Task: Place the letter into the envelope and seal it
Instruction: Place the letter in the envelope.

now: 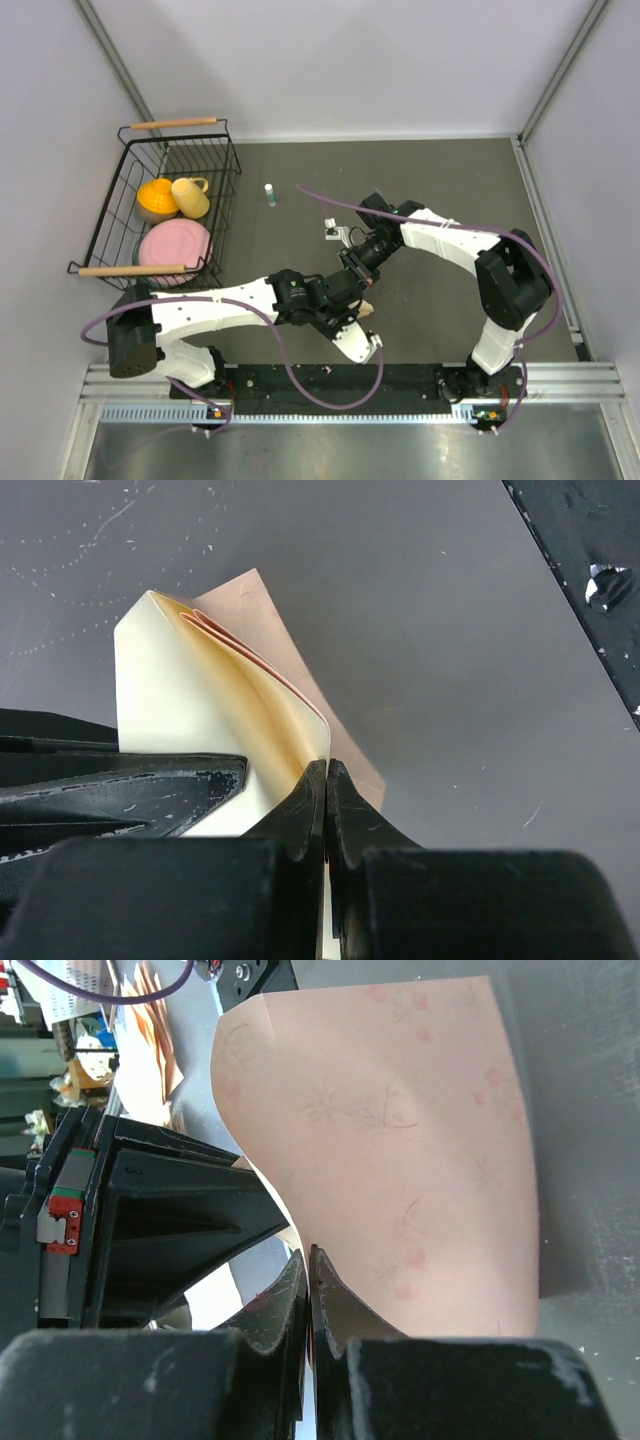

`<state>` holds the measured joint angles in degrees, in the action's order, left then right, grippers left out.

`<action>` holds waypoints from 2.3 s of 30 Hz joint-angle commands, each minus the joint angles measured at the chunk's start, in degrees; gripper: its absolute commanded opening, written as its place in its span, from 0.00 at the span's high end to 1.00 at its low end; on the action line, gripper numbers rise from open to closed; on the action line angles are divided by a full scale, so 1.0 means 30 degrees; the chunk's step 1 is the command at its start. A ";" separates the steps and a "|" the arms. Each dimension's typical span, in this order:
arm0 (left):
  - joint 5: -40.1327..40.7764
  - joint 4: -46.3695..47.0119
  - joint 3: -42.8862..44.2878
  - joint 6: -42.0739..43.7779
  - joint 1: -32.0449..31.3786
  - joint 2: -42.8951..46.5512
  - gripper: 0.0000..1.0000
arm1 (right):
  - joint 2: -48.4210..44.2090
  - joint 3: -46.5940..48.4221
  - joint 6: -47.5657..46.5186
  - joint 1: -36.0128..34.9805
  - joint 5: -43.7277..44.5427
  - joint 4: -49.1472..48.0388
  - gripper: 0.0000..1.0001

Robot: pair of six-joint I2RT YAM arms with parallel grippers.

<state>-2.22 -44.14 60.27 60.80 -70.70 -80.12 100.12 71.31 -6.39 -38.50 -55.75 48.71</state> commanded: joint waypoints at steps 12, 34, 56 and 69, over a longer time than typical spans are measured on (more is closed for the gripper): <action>0.1268 -0.0580 0.1326 0.1092 0.0040 0.1011 1.00 | -0.1203 -0.0127 -0.0272 -0.0321 -0.1277 0.0053 1.00; -0.3694 -0.0375 0.1208 -0.1741 0.3307 0.5226 0.23 | -0.1057 -0.0244 -0.0915 0.0148 -0.0989 0.0405 1.00; -2.0497 0.4757 -0.6790 -0.3484 1.6183 0.7111 0.35 | -0.2288 0.0576 -0.5425 -0.0174 -0.3098 0.2747 1.00; -2.2316 0.4430 -0.6906 -0.2890 1.6153 0.5026 0.62 | -0.2318 0.1951 -0.7067 -0.0496 -0.3332 0.4095 1.00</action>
<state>-63.83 -32.03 40.05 51.53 -22.35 -64.66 95.50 73.14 -23.86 -39.13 -63.75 59.75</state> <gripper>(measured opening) 0.431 0.003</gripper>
